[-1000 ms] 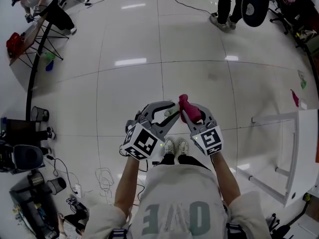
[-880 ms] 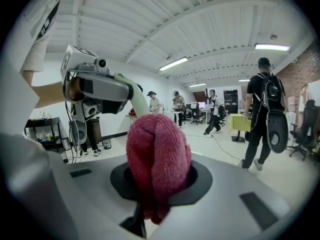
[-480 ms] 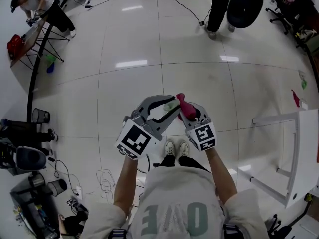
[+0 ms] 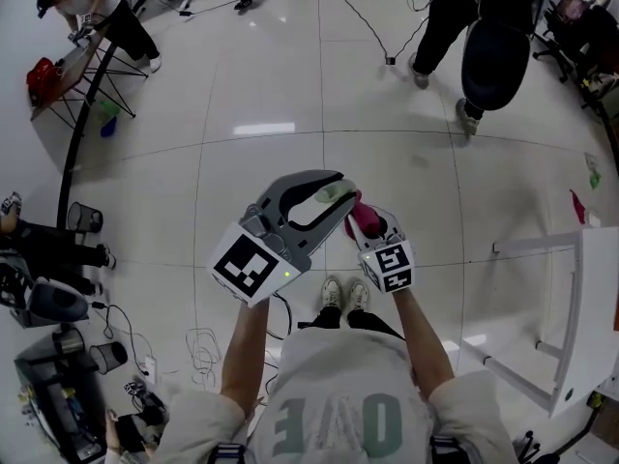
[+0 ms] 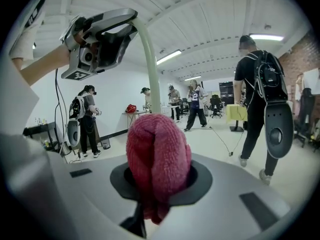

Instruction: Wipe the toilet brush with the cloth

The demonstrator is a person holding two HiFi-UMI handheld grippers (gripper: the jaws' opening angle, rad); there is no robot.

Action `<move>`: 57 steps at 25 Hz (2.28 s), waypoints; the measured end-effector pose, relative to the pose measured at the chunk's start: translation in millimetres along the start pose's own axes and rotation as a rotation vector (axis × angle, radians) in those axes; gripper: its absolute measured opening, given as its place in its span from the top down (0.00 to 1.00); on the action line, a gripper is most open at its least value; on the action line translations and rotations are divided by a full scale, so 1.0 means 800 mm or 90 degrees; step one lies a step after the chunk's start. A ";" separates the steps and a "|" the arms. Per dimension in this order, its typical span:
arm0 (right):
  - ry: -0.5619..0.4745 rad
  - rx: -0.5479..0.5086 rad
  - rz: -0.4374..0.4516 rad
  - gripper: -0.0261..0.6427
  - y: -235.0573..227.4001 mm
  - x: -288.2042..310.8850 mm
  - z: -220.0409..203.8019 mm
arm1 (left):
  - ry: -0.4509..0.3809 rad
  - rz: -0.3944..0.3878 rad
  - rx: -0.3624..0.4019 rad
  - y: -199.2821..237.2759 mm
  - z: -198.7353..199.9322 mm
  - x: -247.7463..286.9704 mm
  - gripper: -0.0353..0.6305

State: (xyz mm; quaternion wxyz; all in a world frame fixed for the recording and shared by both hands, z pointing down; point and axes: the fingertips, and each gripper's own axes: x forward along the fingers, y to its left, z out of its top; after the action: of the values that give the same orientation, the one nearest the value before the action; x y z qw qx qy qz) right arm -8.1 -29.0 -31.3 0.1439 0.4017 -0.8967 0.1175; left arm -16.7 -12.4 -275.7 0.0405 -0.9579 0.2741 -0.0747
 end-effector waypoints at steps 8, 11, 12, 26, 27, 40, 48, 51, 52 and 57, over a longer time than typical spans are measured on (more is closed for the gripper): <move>-0.128 0.020 -0.096 0.86 0.027 -0.061 0.067 | 0.020 0.084 -0.018 0.032 -0.013 0.004 0.78; -0.146 0.033 -0.049 0.86 0.063 -0.054 0.075 | 0.023 0.092 -0.012 0.033 -0.011 0.010 0.78; -0.136 0.027 -0.044 0.86 0.068 -0.046 0.070 | 0.020 0.091 -0.015 0.031 -0.010 0.010 0.78; -0.091 0.011 -0.108 0.86 0.036 -0.025 0.051 | 0.002 0.087 -0.050 0.004 -0.003 -0.002 0.78; -0.094 0.012 -0.110 0.86 0.035 -0.025 0.052 | 0.004 0.087 -0.052 0.002 -0.005 -0.003 0.78; -0.206 0.043 -0.122 0.86 0.033 -0.056 0.123 | 0.038 0.104 -0.060 -0.007 -0.034 -0.008 0.78; -0.292 0.018 -0.081 0.86 0.060 -0.081 0.187 | 0.051 0.107 -0.052 -0.002 -0.040 -0.005 0.78; -0.304 -0.002 -0.063 0.86 0.071 -0.082 0.196 | 0.047 0.107 -0.062 0.001 -0.042 -0.008 0.78; -0.305 -0.003 -0.059 0.86 0.073 -0.082 0.196 | 0.046 0.107 -0.065 0.001 -0.043 -0.008 0.78; -0.311 -0.002 -0.029 0.86 0.076 -0.085 0.198 | 0.034 0.106 -0.079 -0.001 -0.043 -0.007 0.78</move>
State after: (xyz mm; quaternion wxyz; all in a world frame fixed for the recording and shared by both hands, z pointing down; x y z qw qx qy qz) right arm -36.3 5.5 -208.9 -0.0742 0.4383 -0.8957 0.0121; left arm -26.6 -10.0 -242.1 -0.0205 -0.9303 0.3575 -0.0798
